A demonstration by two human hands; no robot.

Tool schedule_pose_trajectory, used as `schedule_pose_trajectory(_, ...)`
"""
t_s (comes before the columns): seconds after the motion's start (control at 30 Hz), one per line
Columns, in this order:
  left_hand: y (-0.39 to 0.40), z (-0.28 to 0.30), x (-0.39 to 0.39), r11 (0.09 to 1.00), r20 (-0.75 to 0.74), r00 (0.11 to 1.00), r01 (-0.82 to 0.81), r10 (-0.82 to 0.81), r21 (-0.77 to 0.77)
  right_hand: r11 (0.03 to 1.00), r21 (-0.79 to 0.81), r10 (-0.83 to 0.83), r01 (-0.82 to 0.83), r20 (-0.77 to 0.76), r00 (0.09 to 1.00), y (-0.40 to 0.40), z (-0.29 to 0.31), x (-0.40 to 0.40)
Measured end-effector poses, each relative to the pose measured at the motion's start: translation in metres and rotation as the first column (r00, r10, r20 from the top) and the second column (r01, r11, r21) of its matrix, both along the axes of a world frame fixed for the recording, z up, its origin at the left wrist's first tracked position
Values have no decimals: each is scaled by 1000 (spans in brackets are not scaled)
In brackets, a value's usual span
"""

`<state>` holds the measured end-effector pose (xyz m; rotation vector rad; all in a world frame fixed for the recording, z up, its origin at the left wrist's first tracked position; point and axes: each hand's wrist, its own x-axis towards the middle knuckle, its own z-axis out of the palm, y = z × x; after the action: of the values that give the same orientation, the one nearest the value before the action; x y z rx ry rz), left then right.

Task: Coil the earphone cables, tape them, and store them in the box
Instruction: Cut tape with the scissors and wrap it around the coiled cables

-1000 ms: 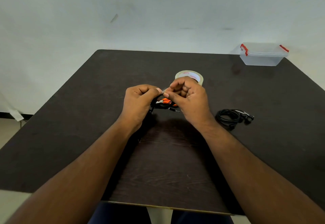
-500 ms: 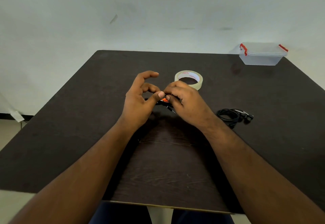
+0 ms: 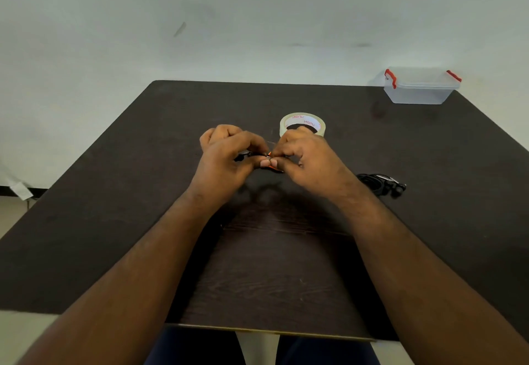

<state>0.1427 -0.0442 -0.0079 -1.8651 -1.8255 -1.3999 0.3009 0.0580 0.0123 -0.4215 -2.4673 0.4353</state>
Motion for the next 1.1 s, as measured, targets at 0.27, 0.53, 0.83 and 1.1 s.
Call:
schedule_pose_trajectory(0.27, -11, 10, -6, 973, 346, 922, 215, -175, -81, 988, -91, 150, -123, 411, 899, 2, 2, 10)
schedule_pose_trajectory(0.53, -7, 2, -17, 995, 359, 933, -3, 37, -95, 927, -371, 146, -57, 219, 965, -2, 3, 17)
schedule_pose_trajectory(0.83, 15, -9, -22, 981, 468, 873, -52, 136, -186, 961, -124, -238, 247, 83, 968, 18, -7, 12)
schedule_pose_trajectory(1.1, 57, -3, -30, 868, 521, 830, 96, 201, -488, 976, 8, -206, 216, 337, 919, 21, -15, -10)
